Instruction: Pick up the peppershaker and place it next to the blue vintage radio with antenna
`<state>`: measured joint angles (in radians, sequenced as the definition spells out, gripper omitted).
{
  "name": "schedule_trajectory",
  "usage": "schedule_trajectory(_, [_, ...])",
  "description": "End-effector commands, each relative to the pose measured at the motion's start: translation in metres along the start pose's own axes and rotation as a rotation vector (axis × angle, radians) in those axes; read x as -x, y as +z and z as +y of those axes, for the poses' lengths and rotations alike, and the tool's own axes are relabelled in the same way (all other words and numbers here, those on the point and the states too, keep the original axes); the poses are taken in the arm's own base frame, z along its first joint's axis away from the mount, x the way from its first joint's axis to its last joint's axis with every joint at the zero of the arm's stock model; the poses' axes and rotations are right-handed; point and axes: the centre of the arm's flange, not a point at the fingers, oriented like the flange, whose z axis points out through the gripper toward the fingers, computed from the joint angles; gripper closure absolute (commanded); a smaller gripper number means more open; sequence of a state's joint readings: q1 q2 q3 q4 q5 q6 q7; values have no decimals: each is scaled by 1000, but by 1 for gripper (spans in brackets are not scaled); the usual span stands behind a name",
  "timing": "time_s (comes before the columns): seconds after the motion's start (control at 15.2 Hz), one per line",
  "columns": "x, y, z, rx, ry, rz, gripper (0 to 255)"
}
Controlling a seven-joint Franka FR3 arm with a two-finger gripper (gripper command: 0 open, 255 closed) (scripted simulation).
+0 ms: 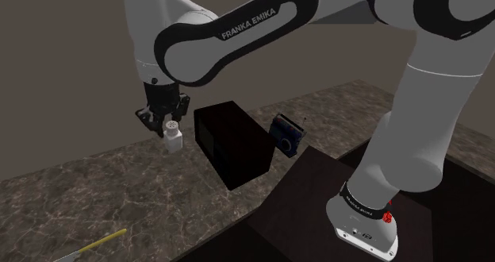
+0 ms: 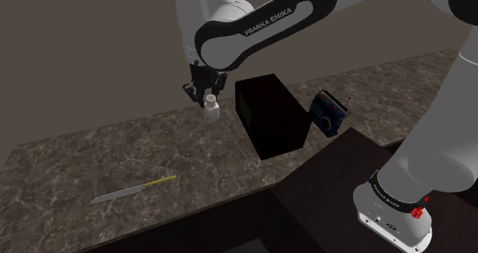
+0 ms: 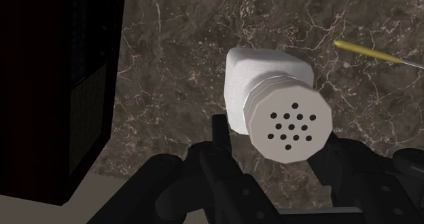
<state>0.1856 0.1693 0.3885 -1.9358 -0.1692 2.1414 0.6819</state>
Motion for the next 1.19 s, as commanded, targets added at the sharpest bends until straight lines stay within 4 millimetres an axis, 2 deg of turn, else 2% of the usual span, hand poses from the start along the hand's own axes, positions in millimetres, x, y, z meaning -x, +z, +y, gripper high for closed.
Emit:
schedule_trajectory(0.0, [-1, 0, 20, 0, 0, 0, 255])
schedule_trajectory(1.12, [-25, 10, 243, 0, 0, 0, 255])
